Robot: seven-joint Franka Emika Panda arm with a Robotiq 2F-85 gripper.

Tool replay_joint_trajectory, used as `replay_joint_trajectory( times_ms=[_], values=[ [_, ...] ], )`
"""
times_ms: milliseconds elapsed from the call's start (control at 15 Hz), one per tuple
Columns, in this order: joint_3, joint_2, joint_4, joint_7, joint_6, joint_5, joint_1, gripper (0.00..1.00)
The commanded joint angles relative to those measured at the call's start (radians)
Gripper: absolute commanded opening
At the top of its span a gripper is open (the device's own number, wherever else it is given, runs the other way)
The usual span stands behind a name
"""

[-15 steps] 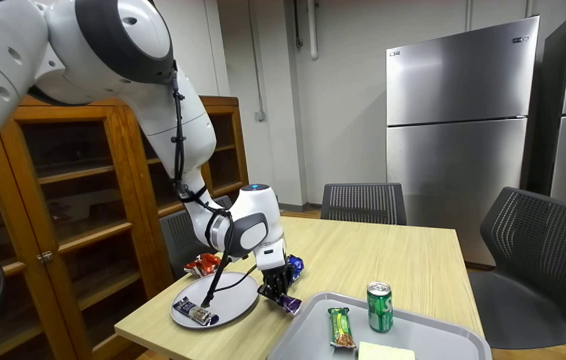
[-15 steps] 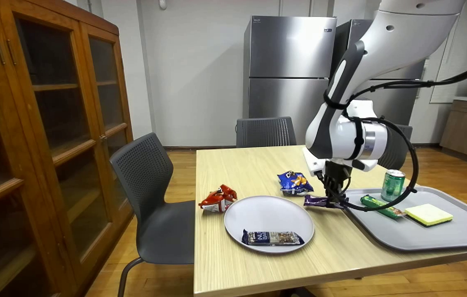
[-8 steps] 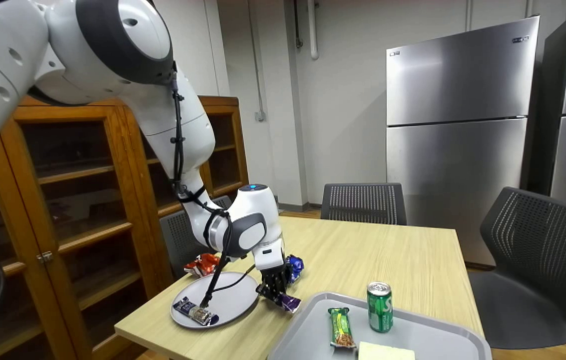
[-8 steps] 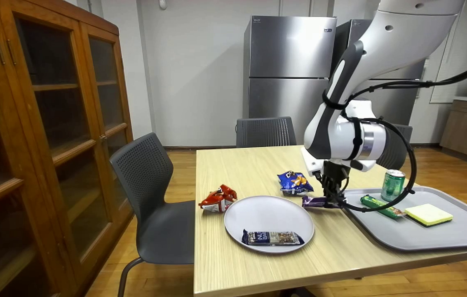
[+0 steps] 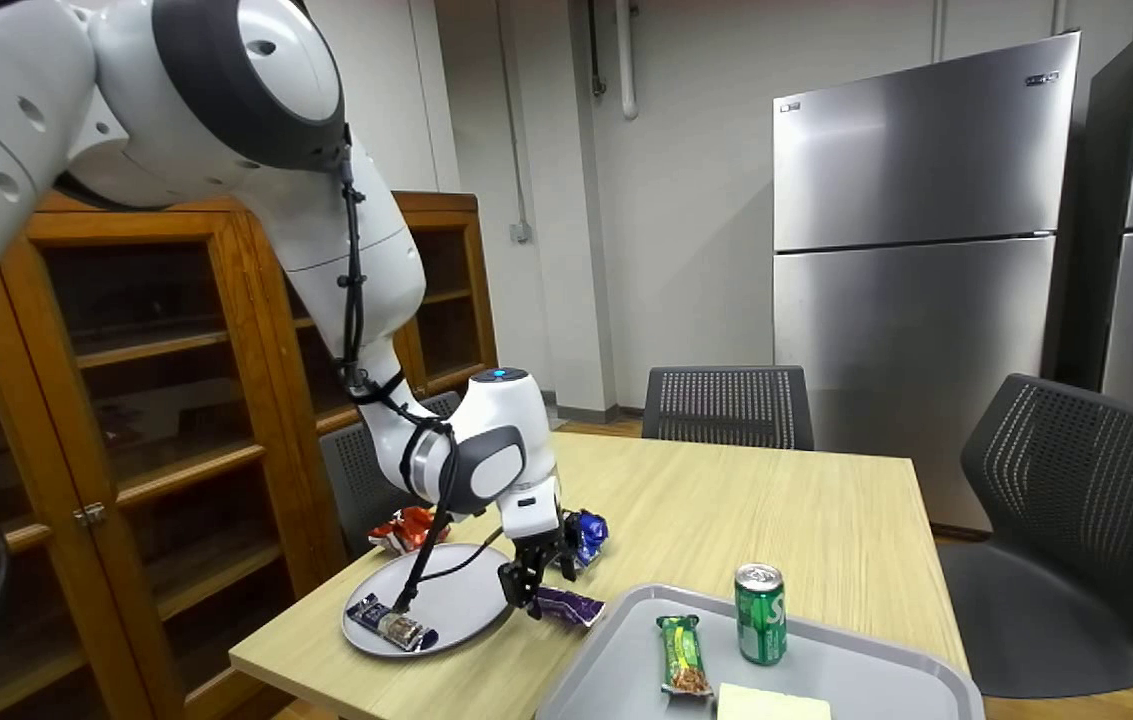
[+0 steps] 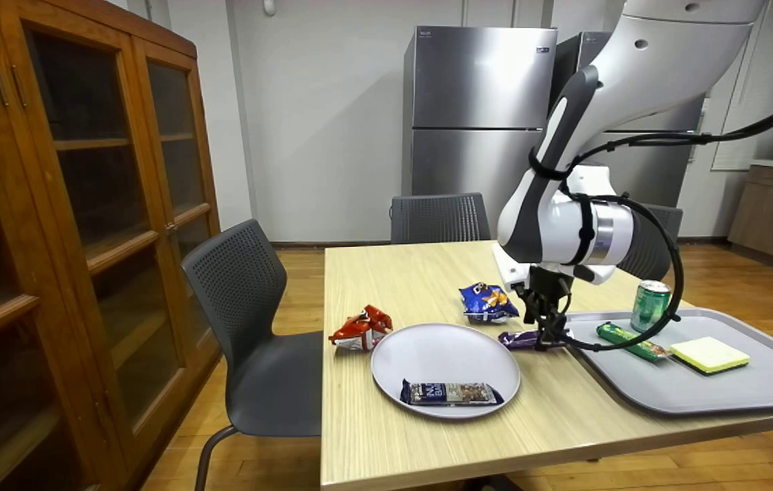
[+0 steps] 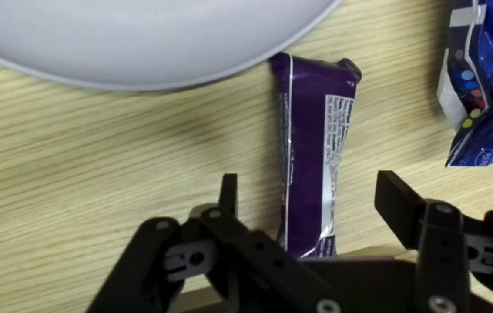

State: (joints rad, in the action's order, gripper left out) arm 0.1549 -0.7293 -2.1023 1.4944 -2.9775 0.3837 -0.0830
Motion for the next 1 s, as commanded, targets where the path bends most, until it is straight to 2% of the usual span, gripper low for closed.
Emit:
replay_joint_trajectory(
  times_ms=[0,933],
  values=[
    [-0.023,0.064,-0.041,-0.024,-0.011,-0.006,-0.001,1.0],
    [-0.102,0.151,-0.106,-0.179,0.017,-0.055,-0.073,1.0]
  ],
)
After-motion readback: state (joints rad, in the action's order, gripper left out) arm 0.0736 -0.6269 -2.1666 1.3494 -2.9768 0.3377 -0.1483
